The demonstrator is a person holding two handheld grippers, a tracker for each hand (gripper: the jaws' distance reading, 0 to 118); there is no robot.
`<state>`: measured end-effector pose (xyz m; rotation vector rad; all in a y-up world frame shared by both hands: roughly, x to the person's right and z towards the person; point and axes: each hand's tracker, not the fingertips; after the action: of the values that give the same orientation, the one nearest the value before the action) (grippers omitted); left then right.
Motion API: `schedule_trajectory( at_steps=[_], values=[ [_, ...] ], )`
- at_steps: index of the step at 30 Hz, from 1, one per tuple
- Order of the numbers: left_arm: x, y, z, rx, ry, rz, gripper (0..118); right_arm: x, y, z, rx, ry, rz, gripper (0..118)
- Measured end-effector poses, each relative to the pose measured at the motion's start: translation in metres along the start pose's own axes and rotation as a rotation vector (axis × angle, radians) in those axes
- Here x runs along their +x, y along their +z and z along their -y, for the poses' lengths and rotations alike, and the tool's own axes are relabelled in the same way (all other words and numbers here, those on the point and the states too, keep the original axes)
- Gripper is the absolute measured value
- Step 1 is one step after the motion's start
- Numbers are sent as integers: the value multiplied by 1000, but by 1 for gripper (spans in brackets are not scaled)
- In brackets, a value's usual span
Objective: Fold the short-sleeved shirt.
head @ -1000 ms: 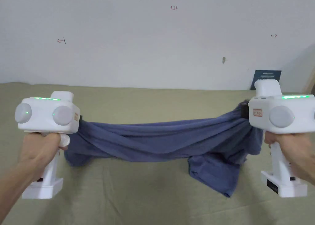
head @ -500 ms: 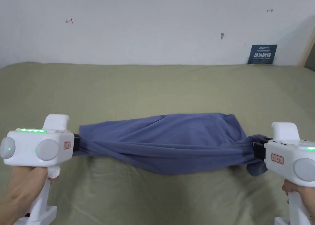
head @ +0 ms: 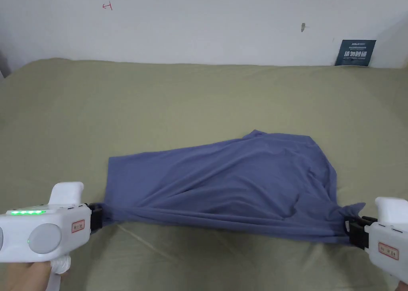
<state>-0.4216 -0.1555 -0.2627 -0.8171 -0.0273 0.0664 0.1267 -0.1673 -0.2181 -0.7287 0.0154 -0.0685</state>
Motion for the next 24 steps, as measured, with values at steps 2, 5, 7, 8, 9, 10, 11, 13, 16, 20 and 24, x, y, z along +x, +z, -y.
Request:
schedule_trajectory(
  at_steps=[2, 5, 7, 8, 9, 10, 11, 13, 16, 20, 24],
  values=[
    [0, -3, 3, -13, 0, 1, 5, -2, -4, 5, -14, 22, 11, 3],
    [1, -7, 6, -23, 6, 4, 6, -1, -9, 10, -28, 11, 10, 4],
    [1, -7, 7, -25, 6, 6, 35, -1, -10, 11, -42, 7, 18, 27],
    [0, -6, 7, -26, 5, 3, 73, -1, -9, 11, -40, 7, 35, 61],
    [-2, -6, 8, -32, 6, 9, 117, -1, -9, 11, -44, 7, 52, 112],
    [-2, -3, 10, -34, 9, 8, 118, -1, -8, 11, -47, 3, 64, 116],
    [-1, 5, 13, 22, 11, -2, 117, -1, 6, 9, 89, -22, 48, 110],
    [-4, 14, 12, 22, -2, -33, 117, -2, 18, 3, 9, -13, 52, 113],
    [-2, 29, 11, 54, 12, -37, 97, -11, 23, 0, 63, -12, 53, 102],
    [7, 38, 6, 85, 18, -32, 10, -30, 20, 0, 115, 16, 59, 0],
    [17, 29, -2, 75, 1, -43, 0, -39, 10, -3, 111, -11, 16, 0]
  ],
)
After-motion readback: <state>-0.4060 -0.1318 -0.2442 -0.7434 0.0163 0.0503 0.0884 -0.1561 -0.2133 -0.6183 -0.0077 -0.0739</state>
